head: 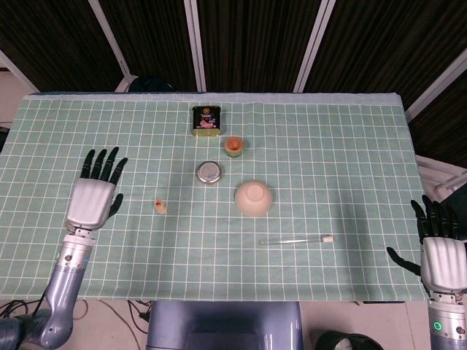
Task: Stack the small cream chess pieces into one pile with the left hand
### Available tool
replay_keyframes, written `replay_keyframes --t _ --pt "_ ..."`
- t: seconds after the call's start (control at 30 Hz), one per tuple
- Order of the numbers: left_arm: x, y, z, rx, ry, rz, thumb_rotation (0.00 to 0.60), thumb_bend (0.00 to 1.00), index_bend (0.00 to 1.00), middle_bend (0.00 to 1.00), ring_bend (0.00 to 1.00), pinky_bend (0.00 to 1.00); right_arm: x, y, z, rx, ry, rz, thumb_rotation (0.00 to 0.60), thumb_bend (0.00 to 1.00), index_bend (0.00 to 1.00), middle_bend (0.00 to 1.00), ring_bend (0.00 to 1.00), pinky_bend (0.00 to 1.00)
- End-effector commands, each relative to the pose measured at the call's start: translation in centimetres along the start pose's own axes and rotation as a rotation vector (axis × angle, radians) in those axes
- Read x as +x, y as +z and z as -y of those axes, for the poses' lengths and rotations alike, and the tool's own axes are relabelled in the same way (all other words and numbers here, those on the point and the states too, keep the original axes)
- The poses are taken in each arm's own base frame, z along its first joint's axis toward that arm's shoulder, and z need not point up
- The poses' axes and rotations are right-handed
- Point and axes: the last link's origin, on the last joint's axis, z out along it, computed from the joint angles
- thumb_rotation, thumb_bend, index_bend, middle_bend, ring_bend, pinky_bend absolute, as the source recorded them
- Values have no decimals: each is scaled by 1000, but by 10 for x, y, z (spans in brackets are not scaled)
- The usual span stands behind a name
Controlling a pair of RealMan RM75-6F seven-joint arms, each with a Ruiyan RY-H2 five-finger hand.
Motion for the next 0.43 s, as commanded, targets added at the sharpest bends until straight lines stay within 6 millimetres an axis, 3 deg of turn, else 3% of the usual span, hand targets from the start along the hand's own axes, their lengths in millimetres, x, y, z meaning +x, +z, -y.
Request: replay_keyframes --t 0.03,0.23,0.43 --pt "15 -35 44 62 -85 -34 600 316 109 0 0 0 0 0 1 24 -4 2 600 232 89 13 0 0" --pt "11 -56 77 116 -108 14 600 302 95 0 0 0 1 -2 5 94 -19 5 600 233 90 13 0 0" --pt "7 -66 87 119 -115 21 600 302 93 0 0 0 3 -4 8 145 -31 11 600 233 89 13 0 0"
